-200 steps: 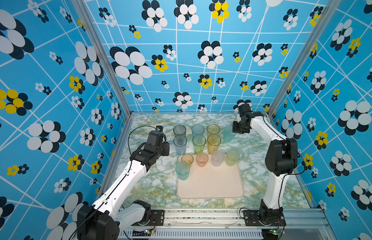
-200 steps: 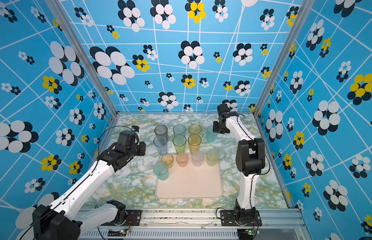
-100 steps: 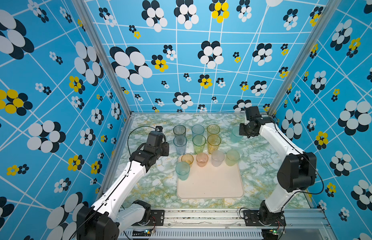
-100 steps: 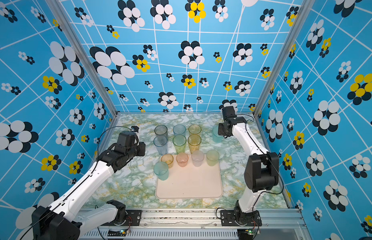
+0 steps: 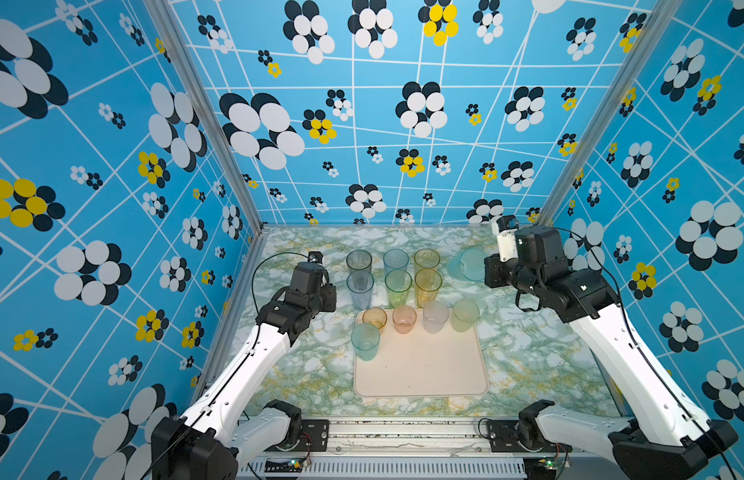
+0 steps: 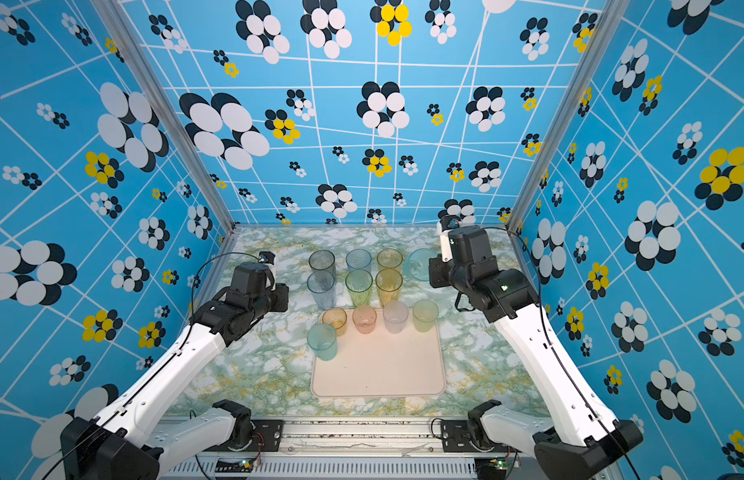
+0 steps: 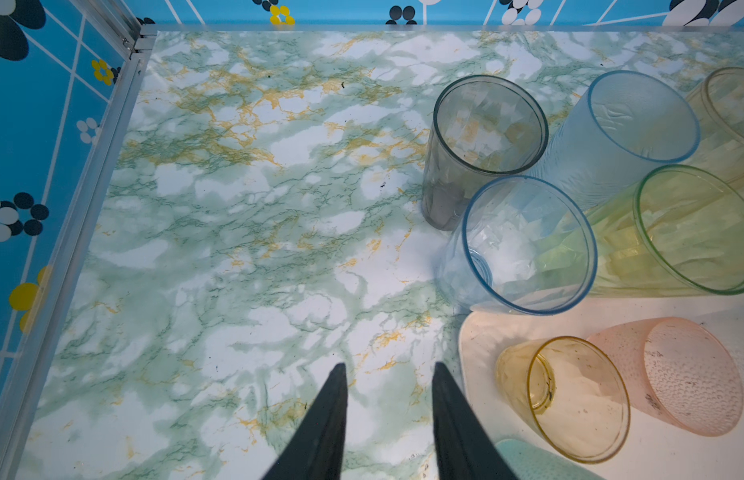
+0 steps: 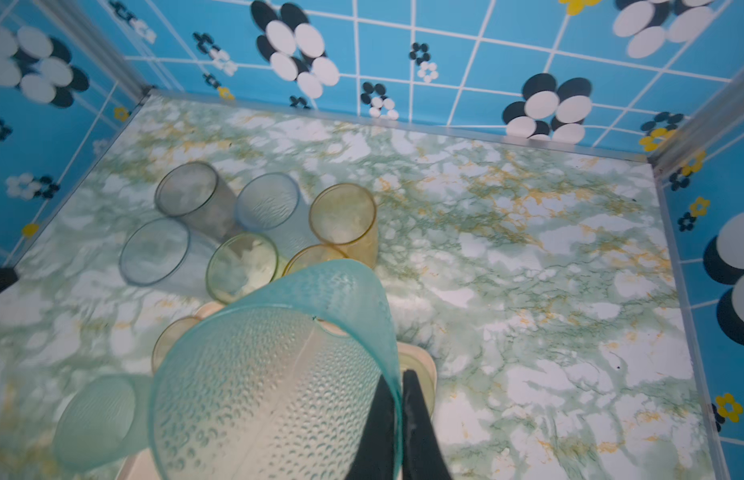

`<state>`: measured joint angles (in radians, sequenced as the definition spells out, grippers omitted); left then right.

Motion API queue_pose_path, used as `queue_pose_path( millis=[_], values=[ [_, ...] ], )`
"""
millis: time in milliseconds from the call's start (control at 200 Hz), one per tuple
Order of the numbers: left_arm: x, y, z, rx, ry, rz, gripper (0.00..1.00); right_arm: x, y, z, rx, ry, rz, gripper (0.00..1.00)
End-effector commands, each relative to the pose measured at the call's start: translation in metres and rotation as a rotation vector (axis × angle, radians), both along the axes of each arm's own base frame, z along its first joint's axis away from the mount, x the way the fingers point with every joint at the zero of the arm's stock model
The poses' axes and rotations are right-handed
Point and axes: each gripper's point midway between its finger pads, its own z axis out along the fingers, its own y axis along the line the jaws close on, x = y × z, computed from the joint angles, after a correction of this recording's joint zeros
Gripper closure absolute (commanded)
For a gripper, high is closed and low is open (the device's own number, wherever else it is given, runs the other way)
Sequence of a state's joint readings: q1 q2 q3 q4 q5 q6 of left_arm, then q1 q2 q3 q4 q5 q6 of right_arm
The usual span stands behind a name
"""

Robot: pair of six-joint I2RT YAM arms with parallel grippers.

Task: Place the glasses into the tray
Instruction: 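Lift the second teal cup with the right gripper and carry it over the tray, then lower the second teal cup beside the first teal cup and open the right gripper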

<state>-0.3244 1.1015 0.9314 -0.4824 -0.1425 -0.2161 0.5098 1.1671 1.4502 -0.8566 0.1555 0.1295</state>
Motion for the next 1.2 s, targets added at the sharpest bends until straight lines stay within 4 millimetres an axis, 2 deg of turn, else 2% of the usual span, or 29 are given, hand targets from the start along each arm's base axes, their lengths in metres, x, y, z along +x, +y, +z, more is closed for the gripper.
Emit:
queue_pose_path(
  millis=[0,155,270,465,585,780,945,1195],
  values=[
    [0.006,-0.002,0.007,-0.003,0.001,-0.012,0.64,-0.041,0.023,-0.003,-0.077,0.037,0.155,0.98],
    [0.008,-0.005,0.009,-0.011,0.008,-0.017,0.64,-0.092,0.067,-0.037,-0.161,0.137,0.378,0.98],
    [0.007,-0.006,0.012,-0.018,0.007,-0.019,0.64,-0.123,0.099,-0.064,-0.203,0.201,0.499,0.98],
    [0.004,-0.007,0.011,-0.012,0.014,-0.021,0.64,-0.152,0.152,-0.098,-0.237,0.266,0.627,0.98],
    [0.003,-0.009,0.010,-0.013,0.017,-0.024,0.64,-0.158,0.182,-0.116,-0.210,0.298,0.663,0.98],
    [0.002,-0.009,0.010,-0.008,0.020,-0.026,0.65,-0.163,0.216,-0.139,-0.184,0.341,0.688,0.98],
    [0.001,-0.010,0.008,-0.011,0.022,-0.032,0.64,-0.161,0.229,-0.158,-0.248,0.377,0.689,0.98],
    [0.000,-0.010,0.005,-0.008,0.025,-0.034,0.65,-0.155,0.246,-0.170,-0.264,0.378,0.696,0.98]
  ],
)
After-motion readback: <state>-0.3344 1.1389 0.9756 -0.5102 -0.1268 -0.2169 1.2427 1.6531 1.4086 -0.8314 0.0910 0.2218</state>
